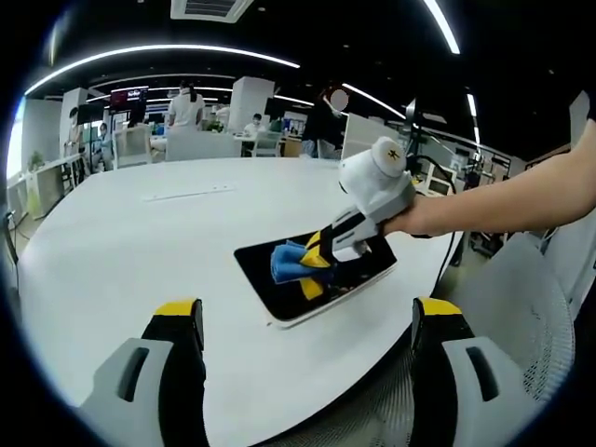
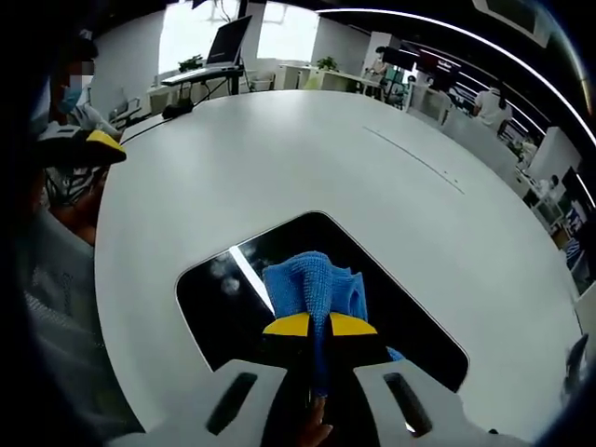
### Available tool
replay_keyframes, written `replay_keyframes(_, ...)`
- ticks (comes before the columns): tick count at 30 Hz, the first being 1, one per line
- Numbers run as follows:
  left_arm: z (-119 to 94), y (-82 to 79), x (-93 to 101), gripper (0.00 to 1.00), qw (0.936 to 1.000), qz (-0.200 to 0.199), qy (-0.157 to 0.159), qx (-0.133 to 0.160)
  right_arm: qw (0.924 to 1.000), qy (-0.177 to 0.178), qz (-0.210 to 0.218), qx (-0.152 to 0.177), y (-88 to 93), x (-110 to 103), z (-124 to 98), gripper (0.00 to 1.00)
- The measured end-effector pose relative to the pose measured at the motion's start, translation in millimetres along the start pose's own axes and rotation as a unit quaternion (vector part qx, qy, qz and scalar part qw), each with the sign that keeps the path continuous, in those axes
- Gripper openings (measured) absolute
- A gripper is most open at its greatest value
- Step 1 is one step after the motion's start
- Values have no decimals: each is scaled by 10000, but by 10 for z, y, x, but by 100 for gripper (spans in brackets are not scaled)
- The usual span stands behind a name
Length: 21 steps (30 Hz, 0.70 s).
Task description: Wipe the mirror surface with the cleaning cloth until all visible marks leave the cleaned area.
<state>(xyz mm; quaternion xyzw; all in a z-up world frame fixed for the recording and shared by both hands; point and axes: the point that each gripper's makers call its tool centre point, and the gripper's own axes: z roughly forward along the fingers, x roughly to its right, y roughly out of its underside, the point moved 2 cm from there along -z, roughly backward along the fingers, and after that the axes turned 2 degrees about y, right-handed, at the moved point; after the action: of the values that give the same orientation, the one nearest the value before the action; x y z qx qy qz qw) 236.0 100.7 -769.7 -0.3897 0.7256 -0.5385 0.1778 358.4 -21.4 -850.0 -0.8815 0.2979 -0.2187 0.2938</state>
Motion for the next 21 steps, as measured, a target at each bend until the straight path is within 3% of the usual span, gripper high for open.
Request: replay_keyframes(21, 4, 21, 6, 92, 10000, 20, 24, -83, 9992, 257, 313, -66, 278, 267, -191, 0)
